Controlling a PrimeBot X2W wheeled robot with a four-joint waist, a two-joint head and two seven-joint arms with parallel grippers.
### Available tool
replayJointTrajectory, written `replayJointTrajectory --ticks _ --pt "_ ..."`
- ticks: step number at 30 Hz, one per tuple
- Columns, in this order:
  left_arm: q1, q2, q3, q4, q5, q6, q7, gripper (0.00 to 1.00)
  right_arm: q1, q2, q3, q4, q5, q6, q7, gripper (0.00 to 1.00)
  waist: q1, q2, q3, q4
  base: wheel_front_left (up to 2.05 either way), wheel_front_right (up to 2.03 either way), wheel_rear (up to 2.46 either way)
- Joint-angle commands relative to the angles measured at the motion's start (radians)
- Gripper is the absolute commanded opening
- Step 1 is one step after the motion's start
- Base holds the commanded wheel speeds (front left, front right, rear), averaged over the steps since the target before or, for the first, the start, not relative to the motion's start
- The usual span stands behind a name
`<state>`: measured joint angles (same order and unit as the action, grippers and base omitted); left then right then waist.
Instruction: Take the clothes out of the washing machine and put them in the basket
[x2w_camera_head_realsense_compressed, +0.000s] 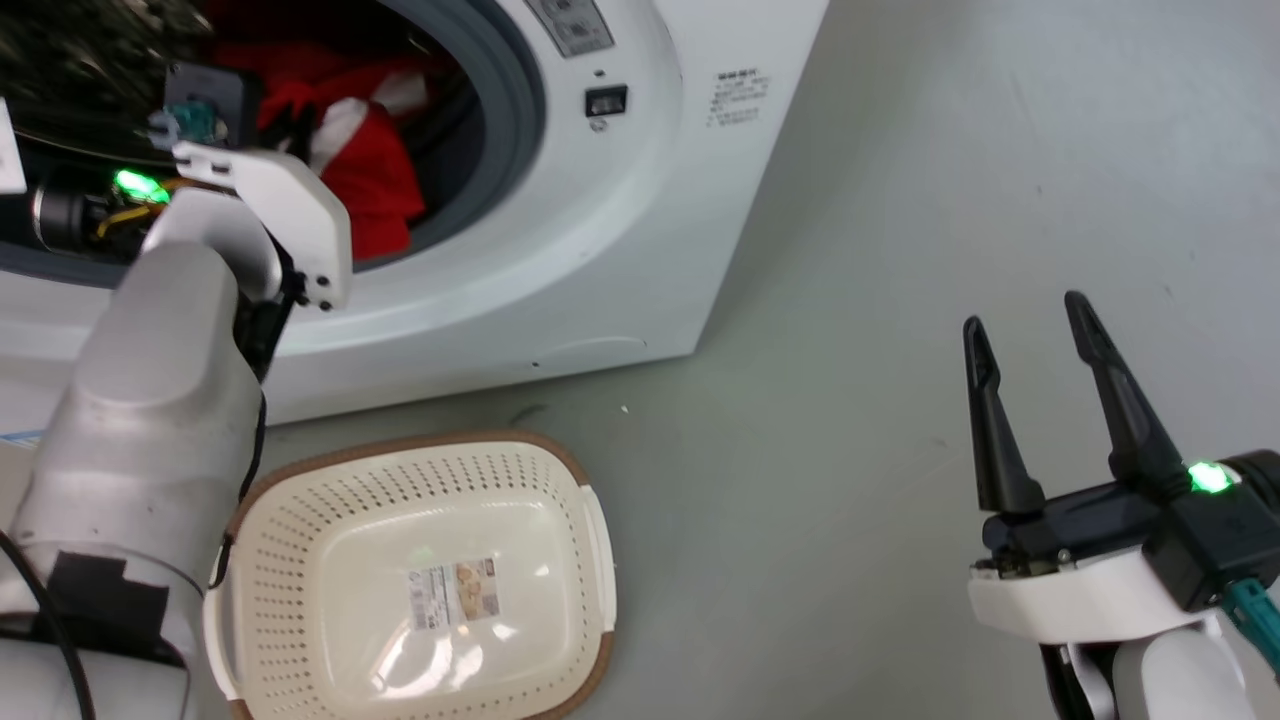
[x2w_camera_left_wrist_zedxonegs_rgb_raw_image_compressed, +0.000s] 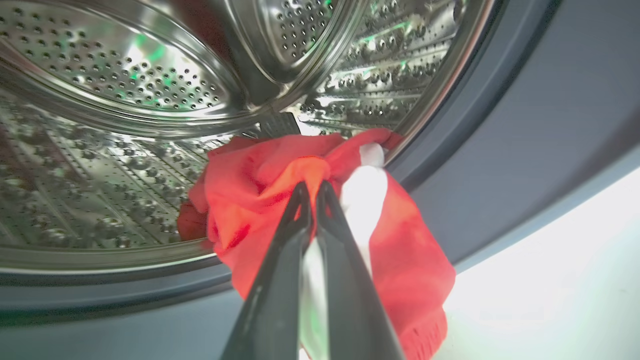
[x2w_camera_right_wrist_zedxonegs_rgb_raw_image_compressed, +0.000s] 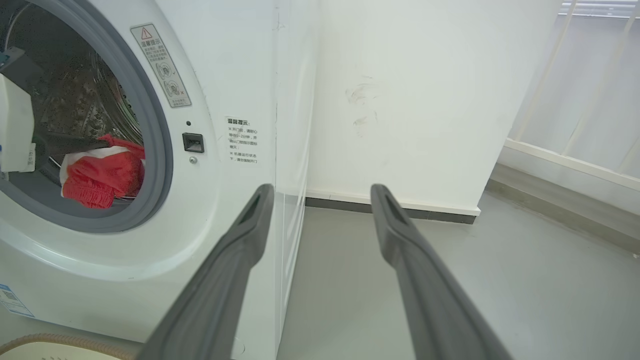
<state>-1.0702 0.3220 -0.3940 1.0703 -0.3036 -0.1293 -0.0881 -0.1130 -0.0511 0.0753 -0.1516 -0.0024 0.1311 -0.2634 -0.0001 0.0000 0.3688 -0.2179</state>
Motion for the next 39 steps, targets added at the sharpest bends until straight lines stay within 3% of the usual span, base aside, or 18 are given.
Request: replayJointTrajectory --ticks 1,9,18,25,33,39 --pt "0.024 -0.006 -0.009 -0.014 -0.01 0.0 -0.017 0.0 0.02 0.002 0.0 0.004 -0.01 -0.001 -0.002 1.0 0.0001 0.0 -0.051 0.034 0.0 0.0 0.0" --pt "0.198 -0.011 -0.053 -0.131 -0.038 0.001 -0.13 0.0 0.086 0.002 -0.001 0.021 -0.029 -0.001 -0.002 1.0 0.0001 0.0 -0.175 0.075 0.0 0.0 0.0" --pt "0.45 0.001 -0.049 -0.339 -0.068 0.045 -0.162 0.0 0.158 0.002 -0.001 0.036 -0.038 -0.001 -0.002 1.0 0.0001 0.0 -0.293 0.094 0.0 0.0 0.0" --pt "0.633 0.025 -0.06 -0.569 -0.092 0.083 -0.111 0.0 0.189 0.002 -0.005 0.035 -0.041 -0.001 -0.002 1.0 0.0001 0.0 -0.328 0.12 0.0 0.0 0.0" --pt "0.789 0.055 -0.082 -0.774 -0.111 0.122 -0.021 0.0 0.174 0.002 -0.005 0.03 -0.035 -0.001 -0.002 1.0 0.0001 0.0 -0.293 0.127 0.0 0.0 0.0" --pt "0.845 0.043 -0.111 -0.793 -0.125 0.119 0.004 0.0 0.154 0.002 0.0 0.032 -0.036 -0.001 -0.002 1.0 0.0001 0.0 -0.259 0.117 0.0 0.0 0.0"
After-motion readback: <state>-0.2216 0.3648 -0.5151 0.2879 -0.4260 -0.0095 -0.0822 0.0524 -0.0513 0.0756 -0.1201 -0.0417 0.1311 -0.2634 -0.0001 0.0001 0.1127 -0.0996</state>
